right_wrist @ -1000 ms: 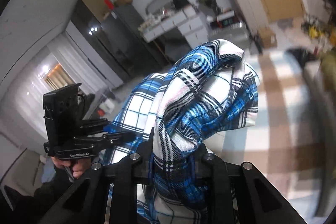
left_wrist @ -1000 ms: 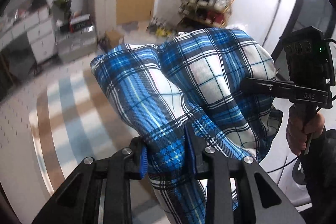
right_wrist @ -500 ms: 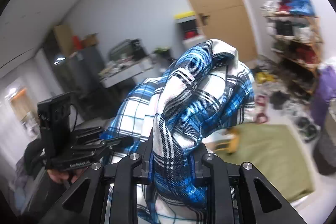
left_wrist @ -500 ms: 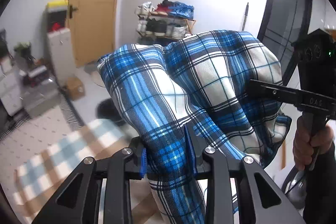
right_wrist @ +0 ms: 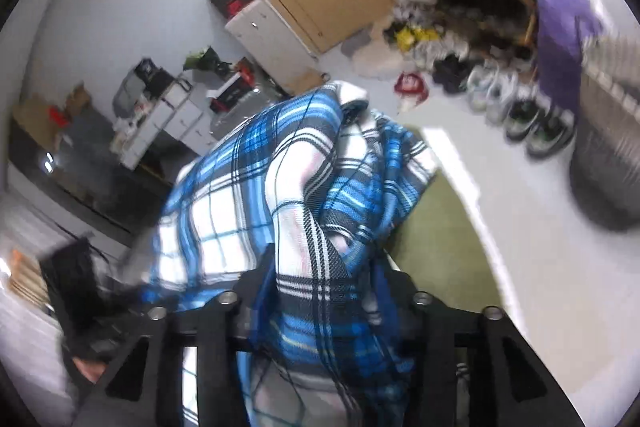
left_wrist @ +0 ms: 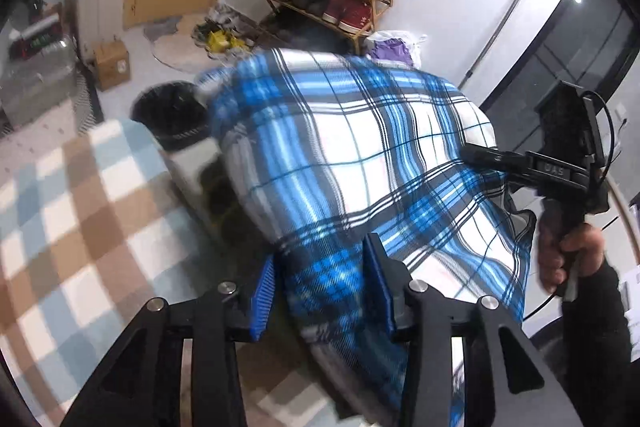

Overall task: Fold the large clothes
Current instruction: 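Lower the shirt onto the folded clothes stack and open both grippers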

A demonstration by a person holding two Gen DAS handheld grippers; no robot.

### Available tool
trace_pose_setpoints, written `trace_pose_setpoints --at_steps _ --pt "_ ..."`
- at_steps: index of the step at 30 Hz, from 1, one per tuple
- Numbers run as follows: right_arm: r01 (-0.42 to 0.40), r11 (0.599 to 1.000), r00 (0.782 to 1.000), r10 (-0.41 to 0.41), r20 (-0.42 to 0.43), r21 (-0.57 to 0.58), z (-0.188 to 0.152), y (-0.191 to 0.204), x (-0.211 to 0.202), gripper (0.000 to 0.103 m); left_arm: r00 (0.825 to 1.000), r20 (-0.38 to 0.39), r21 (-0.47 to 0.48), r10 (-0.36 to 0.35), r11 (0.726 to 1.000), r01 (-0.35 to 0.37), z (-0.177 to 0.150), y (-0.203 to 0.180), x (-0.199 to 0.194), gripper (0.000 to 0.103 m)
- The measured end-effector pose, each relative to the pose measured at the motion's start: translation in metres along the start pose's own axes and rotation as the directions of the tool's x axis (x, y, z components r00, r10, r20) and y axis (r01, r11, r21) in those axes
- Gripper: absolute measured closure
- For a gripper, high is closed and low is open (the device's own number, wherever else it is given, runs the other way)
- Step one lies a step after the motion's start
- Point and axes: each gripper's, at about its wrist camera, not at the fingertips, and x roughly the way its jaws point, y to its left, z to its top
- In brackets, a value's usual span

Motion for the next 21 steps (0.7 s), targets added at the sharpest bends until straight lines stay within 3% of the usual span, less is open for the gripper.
trace_pose_setpoints --at_steps 2,4,5,6,7,8,9,10,12,13,16,18,20,21 --pt "0.111 0.992 0.992 -0.107 0.067 -0.054 -0.002 0.014 -0.024 0.055 0.997 0.054 0.040 0.057 0.997 -0.059 0.000 -0.007 -0.021 0.066" --pt "0.263 0.956 0.952 -0.236 0.196 -0.127 -0.013 0.041 -0.050 0.057 0.987 0.129 0.090 0.100 0.990 -0.112 0.000 -0.022 -0.040 0.066" --pt "0.334 0.923 0.919 -0.273 0.285 -0.192 -0.022 0.060 -0.066 0.057 0.981 0.163 0.121 0.102 0.985 -0.123 0.001 -0.030 -0.047 0.066" --pt "0.326 0.906 0.917 -0.234 0.323 -0.269 -0.038 0.078 -0.076 0.062 0.980 0.177 0.145 0.087 0.983 -0.114 0.005 -0.039 -0.047 0.066" --pt "0.307 0.896 0.924 -0.200 0.325 -0.322 -0.049 0.087 -0.078 0.070 0.985 0.167 0.168 0.050 0.983 -0.079 0.005 -0.047 -0.045 0.066" --pt "0.289 0.878 0.935 -0.174 0.309 -0.381 -0.063 0.101 -0.075 0.076 0.993 0.116 0.187 -0.029 0.982 0.006 0.005 -0.053 -0.036 0.066" --pt "0.295 0.859 0.941 -0.186 0.282 -0.418 -0.076 0.109 -0.065 0.083 0.993 0.050 0.199 -0.103 0.976 0.092 0.004 -0.059 -0.021 0.066" --pt "0.302 0.846 0.946 -0.207 0.250 -0.440 -0.085 0.111 -0.053 0.084 0.992 0.006 0.209 -0.127 0.970 0.123 0.002 -0.066 -0.008 0.066" --pt "0.352 0.823 0.936 -0.316 0.156 -0.446 -0.104 0.100 -0.014 0.094 0.998 -0.036 0.280 -0.048 0.958 0.056 -0.013 -0.081 0.024 0.066" --pt "0.356 0.830 0.933 -0.339 0.118 -0.430 -0.103 0.091 0.004 0.095 1.000 -0.024 0.324 0.003 0.946 0.005 -0.023 -0.086 0.037 0.066" --pt "0.323 0.880 0.947 -0.299 0.121 -0.349 -0.105 0.080 0.003 0.095 0.999 0.030 0.337 0.020 0.941 -0.029 -0.031 -0.090 0.036 0.066" --pt "0.330 0.910 0.940 -0.295 0.171 -0.249 -0.108 0.083 -0.028 0.089 0.995 0.077 0.328 0.055 0.942 -0.077 -0.033 -0.093 0.013 0.066" --pt "0.300 0.924 0.939 -0.243 0.243 -0.235 -0.123 0.093 -0.065 0.088 0.986 0.140 0.337 0.086 0.933 -0.129 -0.041 -0.097 -0.019 0.066" --pt "0.306 0.918 0.930 -0.232 0.285 -0.251 -0.136 0.108 -0.086 0.082 0.978 0.183 0.346 0.097 0.925 -0.156 -0.049 -0.099 -0.037 0.065"
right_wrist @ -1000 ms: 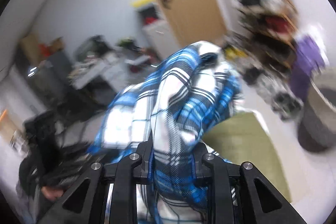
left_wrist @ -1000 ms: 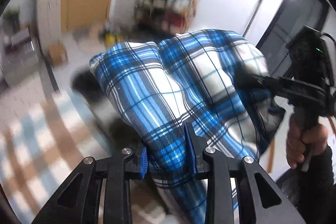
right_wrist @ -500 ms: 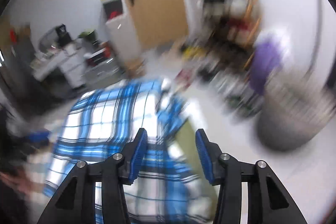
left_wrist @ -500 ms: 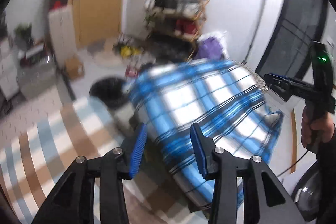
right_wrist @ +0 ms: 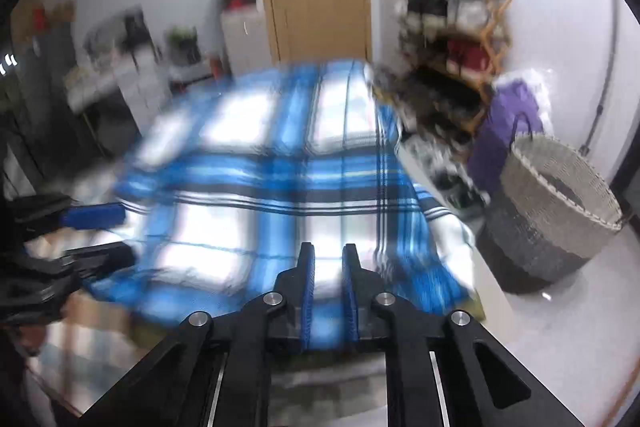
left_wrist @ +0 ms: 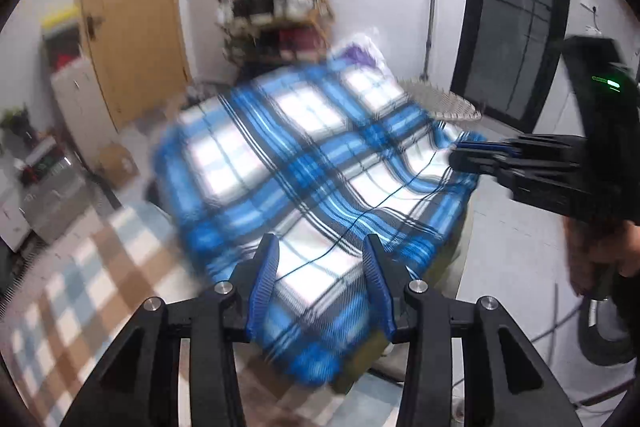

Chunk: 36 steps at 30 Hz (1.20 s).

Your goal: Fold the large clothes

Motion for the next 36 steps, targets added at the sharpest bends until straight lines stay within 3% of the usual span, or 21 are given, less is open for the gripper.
trace_pose_setpoints --at_steps 1,2,3,4,5,7,10,12,14,17,19,24,30,31,33,36 --pt "0.009 1.000 0.999 -0.008 0.033 -0.012 -0.002 0.009 -0.015 0.074 0.999 0.028 0.007 0.028 1.000 -0.029 -0.005 -0.002 -0.013 0.062" --pt "0.013 1.000 0.996 -0.011 0.084 -0.020 -0.006 0.021 -0.037 0.070 0.996 0.063 0.007 0.071 0.997 -0.071 -0.011 -0.004 -0.031 0.051" --pt "0.019 1.000 0.989 -0.016 0.145 -0.022 -0.013 0.034 -0.064 0.058 0.988 0.108 -0.006 0.111 0.994 -0.111 -0.018 -0.006 -0.050 0.038" --pt "0.029 0.999 0.981 -0.025 0.191 -0.015 -0.020 0.042 -0.081 0.044 0.980 0.144 -0.025 0.137 0.990 -0.135 -0.024 -0.008 -0.063 0.032" --pt "0.035 0.999 0.972 -0.033 0.233 -0.004 -0.025 0.054 -0.096 0.037 0.970 0.183 -0.048 0.158 0.987 -0.152 -0.029 -0.008 -0.076 0.026" --pt "0.033 0.999 0.941 -0.041 0.337 0.028 -0.045 0.074 -0.139 0.019 0.948 0.261 -0.097 0.184 0.982 -0.164 -0.042 -0.014 -0.108 0.017" --pt "0.044 0.997 0.883 -0.067 0.465 0.059 -0.074 0.104 -0.188 0.000 0.925 0.306 -0.123 0.226 0.973 -0.197 -0.054 -0.026 -0.135 0.005" --pt "0.061 0.997 0.850 -0.072 0.521 0.039 -0.088 0.120 -0.207 0.000 0.905 0.330 -0.135 0.270 0.962 -0.238 -0.065 -0.036 -0.148 0.002" --pt "0.079 0.997 0.833 -0.069 0.549 0.006 -0.091 0.135 -0.220 0.000 0.891 0.357 -0.155 0.279 0.959 -0.238 -0.069 -0.048 -0.158 0.001" --pt "0.133 0.991 0.828 -0.094 0.553 -0.030 -0.088 0.150 -0.230 0.000 0.893 0.361 -0.174 0.267 0.961 -0.217 -0.076 -0.055 -0.167 0.001" --pt "0.145 0.989 0.822 -0.129 0.554 0.015 -0.092 0.150 -0.236 0.000 0.896 0.352 -0.164 0.272 0.960 -0.226 -0.077 -0.058 -0.168 0.001" --pt "0.151 0.981 0.771 -0.195 0.605 0.125 -0.129 0.149 -0.263 0.000 0.880 0.392 -0.171 0.267 0.962 -0.215 -0.091 -0.065 -0.174 0.001" --pt "0.211 0.969 0.764 -0.246 0.596 0.129 -0.166 0.159 -0.254 0.000 0.887 0.393 -0.160 0.241 0.968 -0.192 -0.104 -0.068 -0.169 0.001" --pt "0.238 0.964 0.751 -0.262 0.606 0.121 -0.171 0.162 -0.254 0.000 0.887 0.396 -0.163 0.237 0.969 -0.186 -0.106 -0.068 -0.174 0.001" --pt "0.254 0.961 0.740 -0.265 0.618 0.108 -0.175 0.163 -0.255 0.000 0.889 0.394 -0.170 0.231 0.970 -0.177 -0.105 -0.067 -0.170 0.001" --pt "0.213 0.972 0.738 -0.228 0.635 0.101 -0.177 0.161 -0.257 0.000 0.885 0.395 -0.181 0.247 0.965 -0.189 -0.104 -0.066 -0.166 0.001"
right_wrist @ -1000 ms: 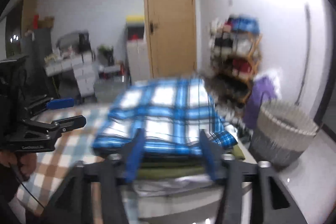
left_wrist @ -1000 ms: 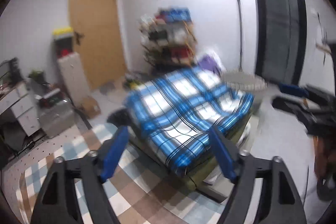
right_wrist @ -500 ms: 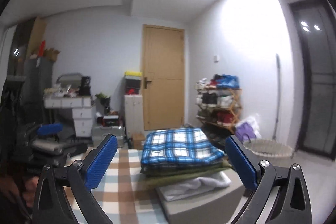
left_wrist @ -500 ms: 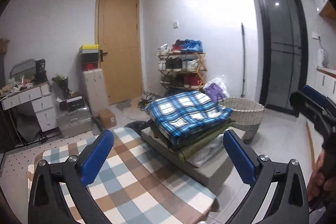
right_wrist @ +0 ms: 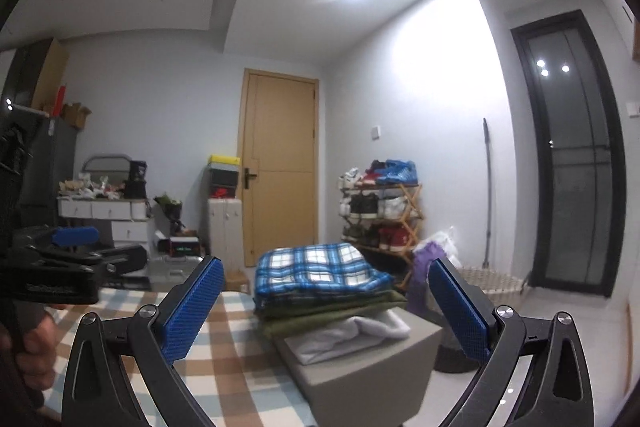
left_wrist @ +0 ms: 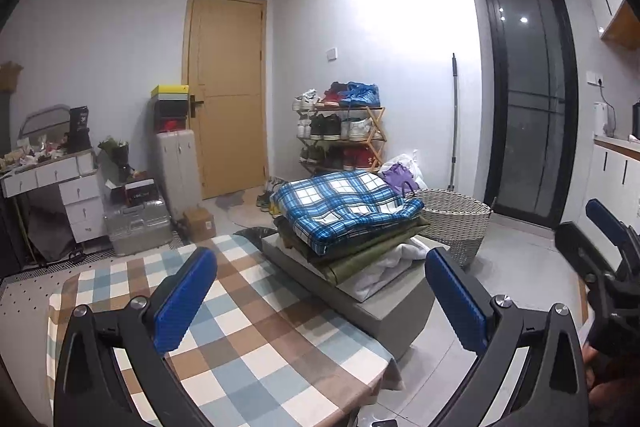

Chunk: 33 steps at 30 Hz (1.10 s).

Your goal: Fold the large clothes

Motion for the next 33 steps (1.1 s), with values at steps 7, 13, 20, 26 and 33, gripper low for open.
trace_pose_setpoints --at_steps 7,13,20,26,33 --pt "-0.024 0.998 1.000 0.024 0.002 0.058 -0.001 -0.008 0.003 0.000 1.000 -0.019 -0.011 0.008 1.000 -0.008 -0.008 -0.002 0.005 0.001" --pt "-0.035 0.999 0.999 0.036 0.036 -0.015 -0.001 0.003 -0.003 0.000 1.000 -0.020 -0.007 0.007 1.000 -0.007 -0.011 -0.003 -0.004 0.001" --pt "-0.079 0.995 0.995 0.082 0.056 -0.069 0.001 0.016 -0.009 0.000 0.999 -0.029 -0.010 -0.015 1.000 0.015 -0.012 -0.002 -0.008 0.001" --pt "-0.078 0.997 0.996 0.077 0.038 0.014 0.005 0.002 -0.005 0.000 0.999 -0.040 0.002 -0.019 1.000 0.020 -0.013 -0.004 -0.010 0.001" --pt "-0.056 0.998 0.998 0.054 0.033 0.040 0.005 -0.004 -0.006 0.000 0.999 -0.042 0.011 -0.022 1.000 0.023 -0.014 -0.006 -0.012 0.001"
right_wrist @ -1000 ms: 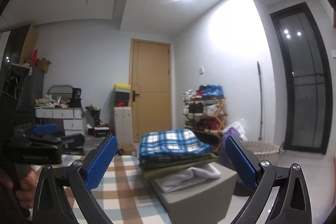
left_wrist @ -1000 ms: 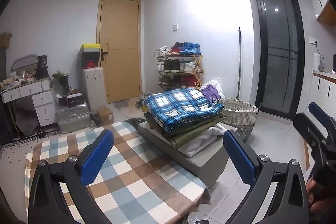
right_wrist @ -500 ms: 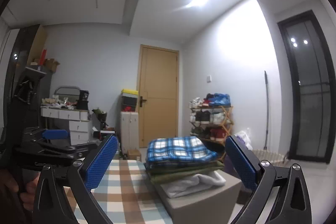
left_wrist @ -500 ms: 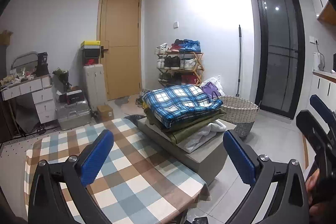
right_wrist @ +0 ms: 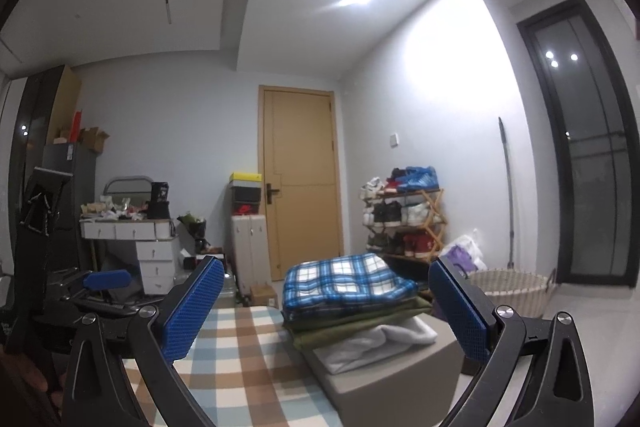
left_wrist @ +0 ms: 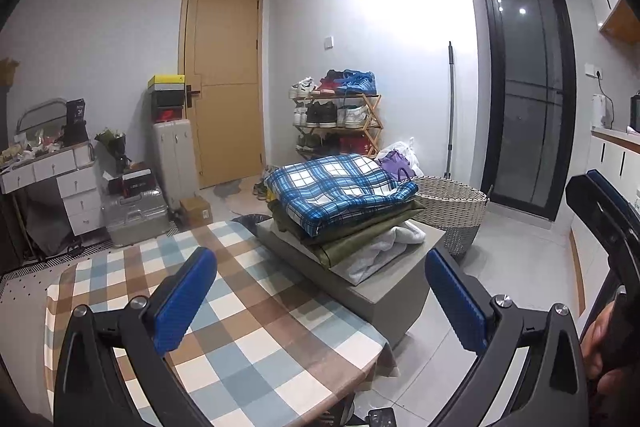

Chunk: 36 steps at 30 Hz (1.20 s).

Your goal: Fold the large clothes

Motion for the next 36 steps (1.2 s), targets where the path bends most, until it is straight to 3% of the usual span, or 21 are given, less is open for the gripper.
trace_pose_setpoints --at_steps 36 --pt "-0.022 1.000 1.000 0.022 -0.005 -0.012 0.0002 0.0008 0.0016 0.000 1.000 -0.005 0.033 -0.009 0.999 0.009 -0.0004 -0.0061 -0.0027 0.001"
